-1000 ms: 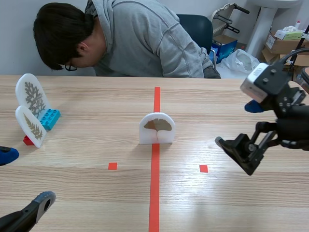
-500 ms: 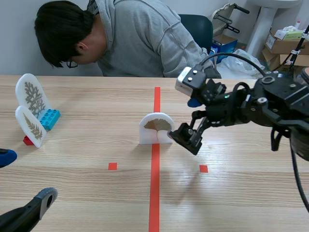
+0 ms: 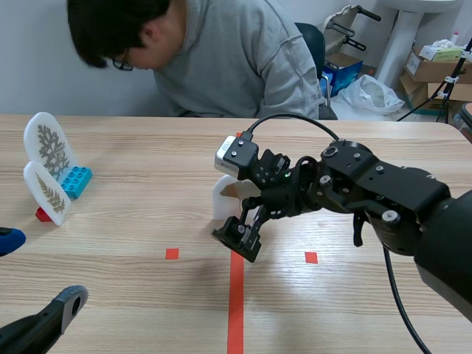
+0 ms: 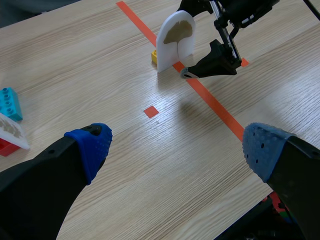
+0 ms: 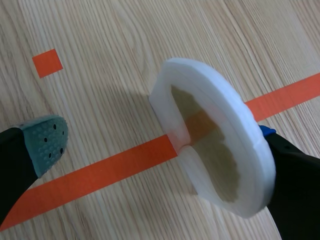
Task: Do the leaf sorting experiment
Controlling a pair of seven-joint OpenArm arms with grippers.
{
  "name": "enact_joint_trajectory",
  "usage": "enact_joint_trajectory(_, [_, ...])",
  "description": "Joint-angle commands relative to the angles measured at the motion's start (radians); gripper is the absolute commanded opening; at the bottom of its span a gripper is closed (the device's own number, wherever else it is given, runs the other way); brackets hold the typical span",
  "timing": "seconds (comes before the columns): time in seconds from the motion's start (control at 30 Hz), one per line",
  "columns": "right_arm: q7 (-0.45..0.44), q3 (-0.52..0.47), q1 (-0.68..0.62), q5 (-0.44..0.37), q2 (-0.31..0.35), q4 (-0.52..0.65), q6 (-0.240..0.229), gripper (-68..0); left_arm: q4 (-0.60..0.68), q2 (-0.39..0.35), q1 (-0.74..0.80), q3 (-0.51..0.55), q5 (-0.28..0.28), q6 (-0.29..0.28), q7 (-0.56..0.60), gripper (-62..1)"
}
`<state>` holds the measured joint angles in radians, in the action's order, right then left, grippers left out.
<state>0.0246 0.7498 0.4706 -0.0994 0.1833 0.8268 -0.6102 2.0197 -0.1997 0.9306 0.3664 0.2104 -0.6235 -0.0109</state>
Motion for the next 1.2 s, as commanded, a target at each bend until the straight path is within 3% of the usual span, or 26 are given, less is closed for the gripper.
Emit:
enact_joint_trajectory(0.0, [-0.026, -0.006, 0.025, -0.005, 0.004, 0.026, 0.009, -3.7, 0.003, 0.003, -0.001, -0.001, 0.013, -0.001, 0.013, -5.0])
enact_joint_trajectory(0.1, [-0.039, -0.006, 0.026, -0.005, 0.006, 0.026, 0.027, -5.6, 0.003, 0.002, -0.001, -0.001, 0.013, -0.001, 0.013, -5.0])
enact_joint_trajectory(0.27, [-0.039, -0.006, 0.025, -0.005, 0.011, 0.026, 0.043, -25.7, 0.003, 0.002, -0.001, -0.001, 0.013, -0.001, 0.013, -5.0])
enact_joint_trajectory(0.57, [-0.038, -0.006, 0.022, -0.005, 0.011, 0.026, 0.045, -50.5, 0.003, 0.002, -0.003, -0.001, 0.013, -0.001, 0.014, -5.0])
enact_joint_trajectory(0.83, [-0.019, -0.006, 0.017, -0.005, 0.011, 0.026, 0.045, -65.9, 0.003, 0.002, -0.003, -0.001, 0.013, -0.001, 0.013, -5.0])
enact_joint_trajectory(0.97, [0.032, -0.012, 0.017, -0.023, 0.011, 0.027, 0.043, -66.0, 0.003, 0.002, -0.003, -0.001, 0.013, -0.001, 0.013, -5.0])
enact_joint_trajectory(1.17, [0.127, -0.052, -0.006, -0.197, 0.097, 0.095, 0.06, -65.6, 0.003, 0.002, -0.003, -0.001, 0.013, -0.001, 0.014, -5.0])
